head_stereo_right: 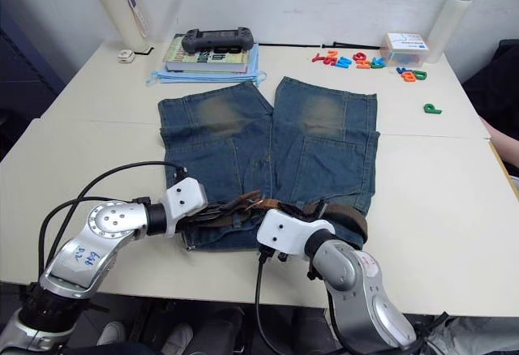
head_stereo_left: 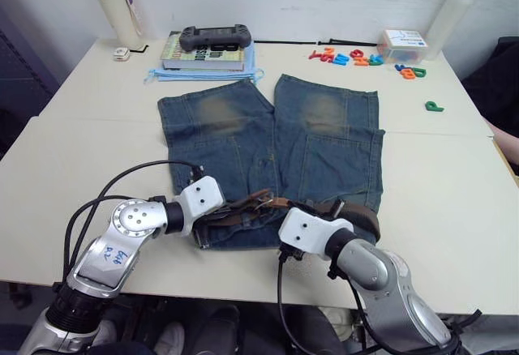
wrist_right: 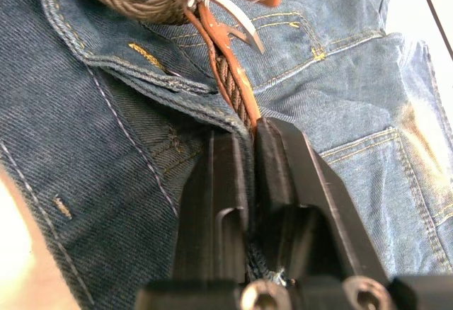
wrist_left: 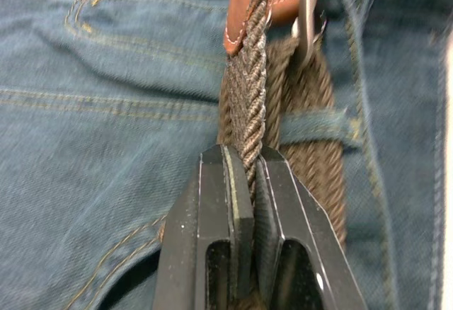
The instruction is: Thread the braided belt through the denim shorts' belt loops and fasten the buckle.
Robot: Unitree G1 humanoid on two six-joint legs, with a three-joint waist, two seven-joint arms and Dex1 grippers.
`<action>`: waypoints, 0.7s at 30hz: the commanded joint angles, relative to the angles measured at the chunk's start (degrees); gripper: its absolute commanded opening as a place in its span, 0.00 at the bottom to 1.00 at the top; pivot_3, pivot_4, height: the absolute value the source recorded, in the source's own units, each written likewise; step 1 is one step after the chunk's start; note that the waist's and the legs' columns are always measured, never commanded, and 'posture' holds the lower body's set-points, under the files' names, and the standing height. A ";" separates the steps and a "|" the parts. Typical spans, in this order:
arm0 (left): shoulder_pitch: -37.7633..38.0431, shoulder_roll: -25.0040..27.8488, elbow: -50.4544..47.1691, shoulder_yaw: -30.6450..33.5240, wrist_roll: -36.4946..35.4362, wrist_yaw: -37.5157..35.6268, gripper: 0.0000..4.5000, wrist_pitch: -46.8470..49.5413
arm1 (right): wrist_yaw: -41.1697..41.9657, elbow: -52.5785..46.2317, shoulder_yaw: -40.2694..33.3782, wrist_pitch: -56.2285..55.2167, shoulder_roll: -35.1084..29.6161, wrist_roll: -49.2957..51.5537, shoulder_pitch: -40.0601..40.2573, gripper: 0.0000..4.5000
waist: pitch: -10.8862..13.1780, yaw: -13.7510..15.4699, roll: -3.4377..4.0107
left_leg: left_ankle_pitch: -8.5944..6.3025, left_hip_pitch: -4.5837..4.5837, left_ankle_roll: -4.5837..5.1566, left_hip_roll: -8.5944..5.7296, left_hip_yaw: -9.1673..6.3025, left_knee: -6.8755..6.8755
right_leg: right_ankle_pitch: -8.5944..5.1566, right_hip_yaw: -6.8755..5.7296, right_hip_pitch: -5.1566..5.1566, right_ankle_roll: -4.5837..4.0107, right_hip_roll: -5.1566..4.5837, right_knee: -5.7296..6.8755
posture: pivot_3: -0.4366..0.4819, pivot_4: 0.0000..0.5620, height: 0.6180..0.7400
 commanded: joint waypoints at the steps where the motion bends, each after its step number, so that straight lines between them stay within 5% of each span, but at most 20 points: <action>1: -0.15 1.64 1.20 -0.97 2.44 -0.30 0.00 0.10 | -0.12 -0.81 0.07 -2.08 0.71 -2.15 -1.17 0.00 | 0.00 -0.01 0.00 | 0.00 0.00 0.00 0.00 0.00 0.00 | 0.00 0.00 0.00 0.00 0.00 0.00 | 0.48 0.27 0.40; 21: -3.58 6.05 1.58 -1.40 5.49 -4.31 0.00 -2.03 | 3.04 5.23 0.22 -12.63 2.69 -10.79 -6.66 0.00 | 0.00 -0.22 0.00 | 0.03 0.00 -0.05 0.02 0.01 0.01 | 0.00 0.02 -0.06 0.00 0.06 0.12 | 0.48 0.27 0.40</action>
